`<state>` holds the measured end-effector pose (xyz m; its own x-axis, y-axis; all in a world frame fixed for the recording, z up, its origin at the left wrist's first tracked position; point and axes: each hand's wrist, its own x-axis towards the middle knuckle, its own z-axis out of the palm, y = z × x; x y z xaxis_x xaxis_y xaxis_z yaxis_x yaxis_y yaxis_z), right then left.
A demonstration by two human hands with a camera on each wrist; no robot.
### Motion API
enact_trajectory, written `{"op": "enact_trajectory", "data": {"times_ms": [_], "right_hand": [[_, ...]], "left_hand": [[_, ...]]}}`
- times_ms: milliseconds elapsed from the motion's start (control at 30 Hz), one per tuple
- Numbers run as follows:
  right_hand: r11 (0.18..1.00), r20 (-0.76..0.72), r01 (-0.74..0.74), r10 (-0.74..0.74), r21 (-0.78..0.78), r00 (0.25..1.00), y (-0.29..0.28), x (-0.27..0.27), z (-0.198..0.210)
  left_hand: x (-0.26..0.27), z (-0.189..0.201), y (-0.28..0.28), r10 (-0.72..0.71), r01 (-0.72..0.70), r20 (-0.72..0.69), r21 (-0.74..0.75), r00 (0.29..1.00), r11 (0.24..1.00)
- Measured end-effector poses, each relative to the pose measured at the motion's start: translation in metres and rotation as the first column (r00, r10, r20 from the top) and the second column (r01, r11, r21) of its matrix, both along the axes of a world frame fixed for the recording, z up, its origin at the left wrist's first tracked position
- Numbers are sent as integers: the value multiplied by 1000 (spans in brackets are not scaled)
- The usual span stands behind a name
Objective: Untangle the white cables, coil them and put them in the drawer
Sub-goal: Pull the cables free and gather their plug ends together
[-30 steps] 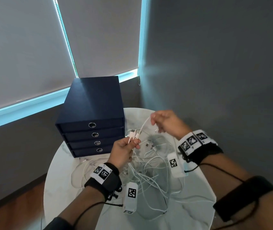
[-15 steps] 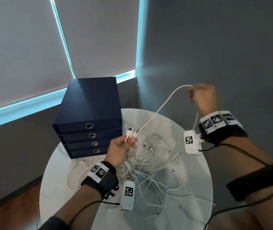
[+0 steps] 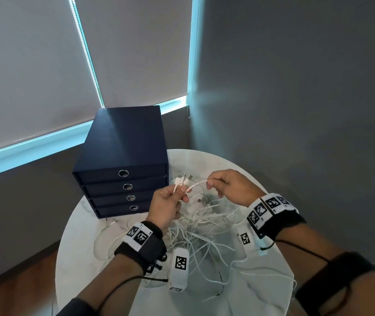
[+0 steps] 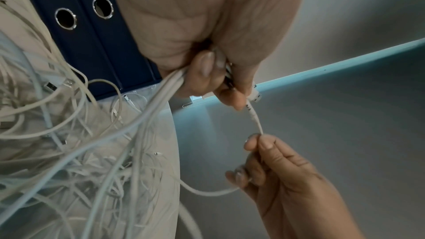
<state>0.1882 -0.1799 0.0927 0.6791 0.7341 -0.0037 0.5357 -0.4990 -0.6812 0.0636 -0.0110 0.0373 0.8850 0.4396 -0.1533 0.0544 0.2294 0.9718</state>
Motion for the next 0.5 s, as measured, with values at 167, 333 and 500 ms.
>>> {"op": "enact_trajectory", "data": {"times_ms": [167, 333, 500], "right_hand": [[998, -117, 10, -2, 69, 993, -1, -1, -7], [998, -393, -46, 62, 51, 918, -10, -11, -24], [995, -386, 91, -100, -41, 917, -34, -2, -41]], "left_hand": [[-1, -3, 0, 28, -28, -7, -76, 1000, 997], [-2, -3, -1, 79, -69, 44, -183, 996, 981], [-4, -4, 4, 136, -123, 49, -207, 990, 970]]}}
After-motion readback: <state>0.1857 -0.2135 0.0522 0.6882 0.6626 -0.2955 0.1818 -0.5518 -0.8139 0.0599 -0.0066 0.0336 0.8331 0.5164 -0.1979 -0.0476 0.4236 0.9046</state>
